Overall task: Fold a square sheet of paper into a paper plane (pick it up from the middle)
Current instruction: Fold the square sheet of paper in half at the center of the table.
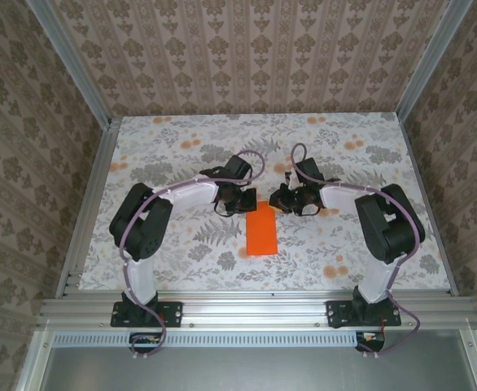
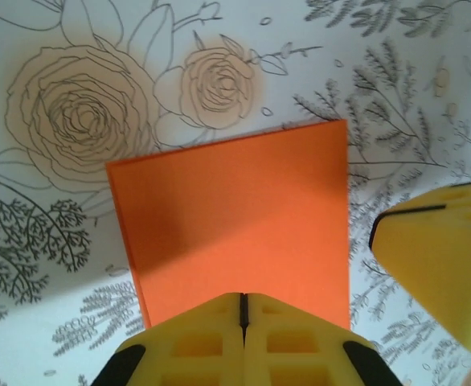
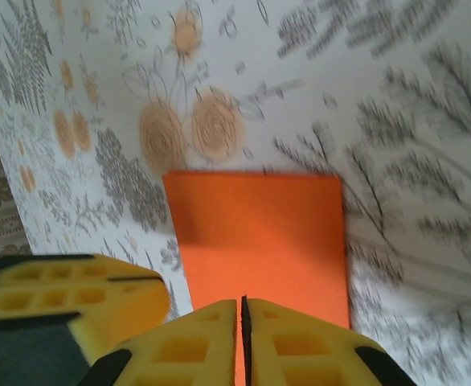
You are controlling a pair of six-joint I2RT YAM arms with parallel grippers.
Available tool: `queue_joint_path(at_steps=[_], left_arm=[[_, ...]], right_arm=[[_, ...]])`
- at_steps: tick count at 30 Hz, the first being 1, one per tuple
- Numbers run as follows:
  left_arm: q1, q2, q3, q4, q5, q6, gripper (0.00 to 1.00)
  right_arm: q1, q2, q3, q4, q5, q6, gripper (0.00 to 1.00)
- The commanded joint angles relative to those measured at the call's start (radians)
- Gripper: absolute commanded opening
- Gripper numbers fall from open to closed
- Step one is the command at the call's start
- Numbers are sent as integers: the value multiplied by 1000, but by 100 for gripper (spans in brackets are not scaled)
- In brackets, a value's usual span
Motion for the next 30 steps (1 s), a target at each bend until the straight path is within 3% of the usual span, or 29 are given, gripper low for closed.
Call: queue_joint_path(at_steps=[1, 12, 23, 30], left_arm=[[11, 25, 44, -3, 19, 9, 5], [14, 94, 62, -32, -2, 26, 3], [15, 123, 56, -77, -48, 63, 0], [15, 125, 64, -80, -43, 69, 0]], right_arm=[[3, 48, 82, -30, 3, -13, 12], [-4, 145, 82, -66, 64, -51, 12], [-26, 71, 103, -32, -37, -28, 13], [-30, 151, 113, -19, -32, -27, 13]])
